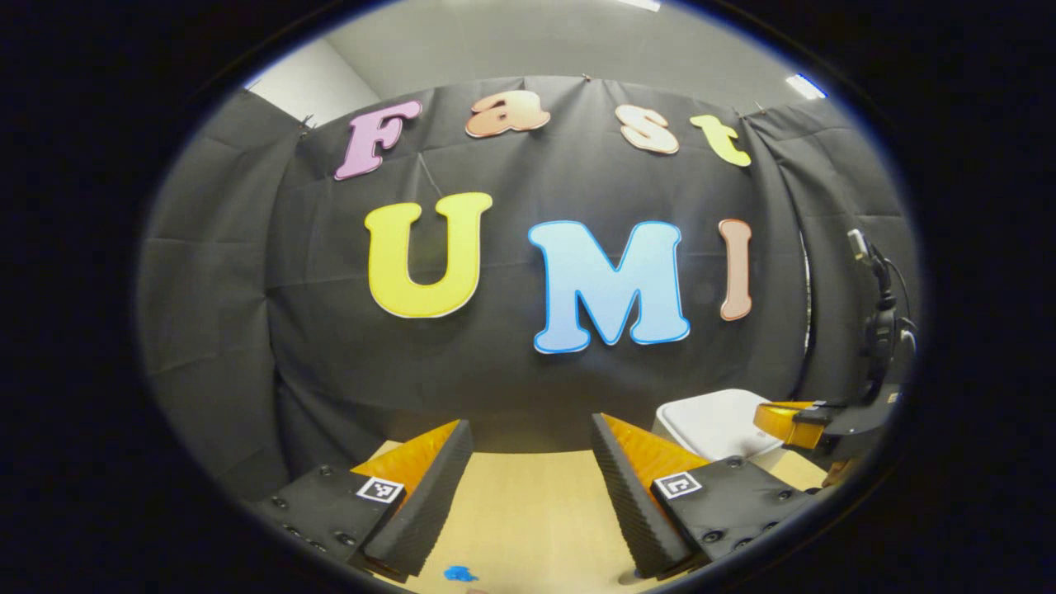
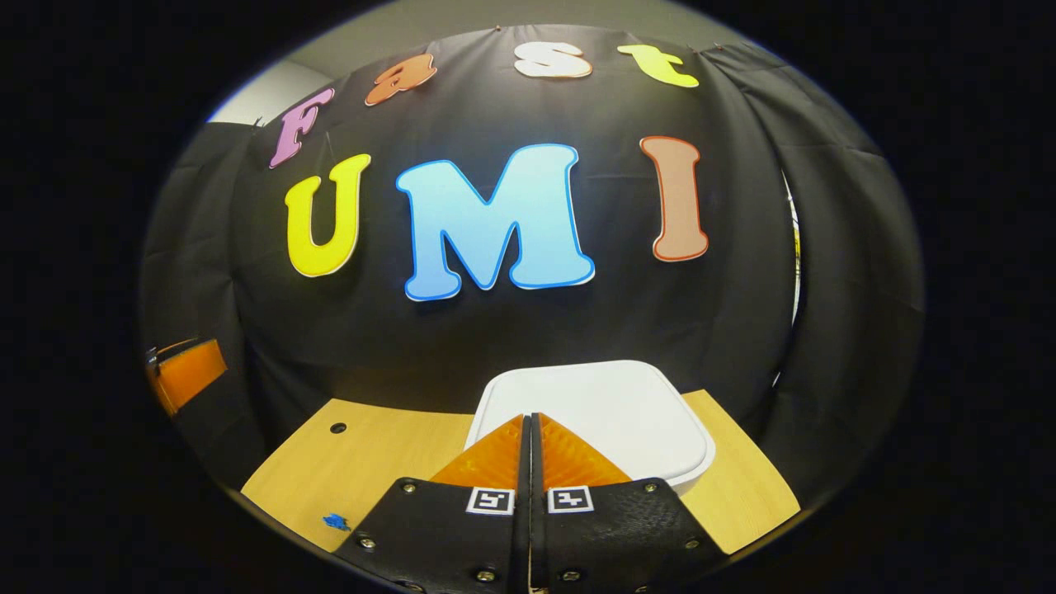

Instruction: Press the lid of the desktop garbage bin to open it, pick up the crumpled paper on the desktop and throw it into the bin, then pick up the pop can on the desktop and drop it into the bin, and finally close the garbage bin lid.

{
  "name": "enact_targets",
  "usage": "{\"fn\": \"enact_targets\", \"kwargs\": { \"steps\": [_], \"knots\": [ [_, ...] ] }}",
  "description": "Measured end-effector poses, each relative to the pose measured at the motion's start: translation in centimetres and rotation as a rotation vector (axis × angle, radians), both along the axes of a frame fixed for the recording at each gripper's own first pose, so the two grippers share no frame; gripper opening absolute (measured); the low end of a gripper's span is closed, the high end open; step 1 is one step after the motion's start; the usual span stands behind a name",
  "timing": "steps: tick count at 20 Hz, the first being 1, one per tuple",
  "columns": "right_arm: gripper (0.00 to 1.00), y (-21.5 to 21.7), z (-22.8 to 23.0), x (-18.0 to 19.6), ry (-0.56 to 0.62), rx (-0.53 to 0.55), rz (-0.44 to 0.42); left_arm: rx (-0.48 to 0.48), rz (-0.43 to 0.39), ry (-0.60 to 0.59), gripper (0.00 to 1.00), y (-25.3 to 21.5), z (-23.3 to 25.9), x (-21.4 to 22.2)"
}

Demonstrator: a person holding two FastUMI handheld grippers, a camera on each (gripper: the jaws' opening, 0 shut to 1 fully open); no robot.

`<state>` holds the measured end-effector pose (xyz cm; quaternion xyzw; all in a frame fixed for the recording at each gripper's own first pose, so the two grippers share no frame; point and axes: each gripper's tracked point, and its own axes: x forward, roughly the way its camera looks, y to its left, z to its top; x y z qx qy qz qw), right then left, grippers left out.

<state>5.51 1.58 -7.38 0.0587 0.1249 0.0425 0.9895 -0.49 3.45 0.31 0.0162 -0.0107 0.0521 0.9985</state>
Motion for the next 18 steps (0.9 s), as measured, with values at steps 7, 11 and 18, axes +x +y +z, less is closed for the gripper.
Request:
{"fn": "enact_targets", "kwargs": {
  "steps": [7, 11, 18],
  "knots": [
    [0.0, -2.3, -3.4, 0.7, 0.061, -0.023, -0.047, -0.012, 0.034, 0.016, 0.94, 1.2, -0.9, 0.2],
    [0.0, -3.7, -3.8, 0.9, 0.065, -0.012, -0.073, -0.008, 0.037, 0.022, 0.94, 1.2, -1.0, 0.6],
    [0.01, -3.5, -4.5, 0.6, 0.06, 0.028, -0.048, -0.025, 0.016, 0.029, 0.94, -0.1, -1.3, 0.8]
  ]
}}
